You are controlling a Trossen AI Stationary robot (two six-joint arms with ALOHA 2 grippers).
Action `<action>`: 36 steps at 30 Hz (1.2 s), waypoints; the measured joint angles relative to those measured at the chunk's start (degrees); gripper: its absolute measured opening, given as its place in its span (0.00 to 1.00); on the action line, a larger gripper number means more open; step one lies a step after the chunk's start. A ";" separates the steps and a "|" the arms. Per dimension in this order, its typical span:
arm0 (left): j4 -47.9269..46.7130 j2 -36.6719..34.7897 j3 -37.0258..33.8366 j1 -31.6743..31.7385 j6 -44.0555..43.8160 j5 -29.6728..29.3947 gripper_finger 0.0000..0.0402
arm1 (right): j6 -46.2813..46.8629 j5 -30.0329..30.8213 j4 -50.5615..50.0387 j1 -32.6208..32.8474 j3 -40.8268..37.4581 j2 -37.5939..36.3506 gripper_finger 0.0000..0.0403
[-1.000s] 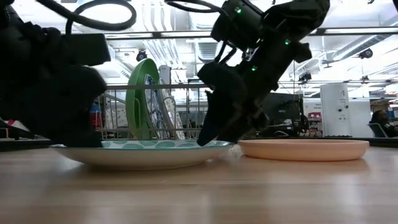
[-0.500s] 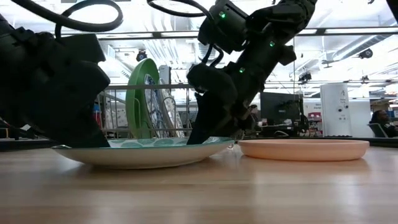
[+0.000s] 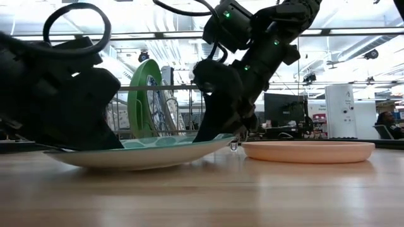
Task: Sort dishes
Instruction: Put the green patterned plate into the dish rack
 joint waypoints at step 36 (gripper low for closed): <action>-47.22 -11.68 20.19 -13.78 -21.54 -17.19 0.38 | -24.84 21.92 1.92 6.24 -0.11 -8.39 0.00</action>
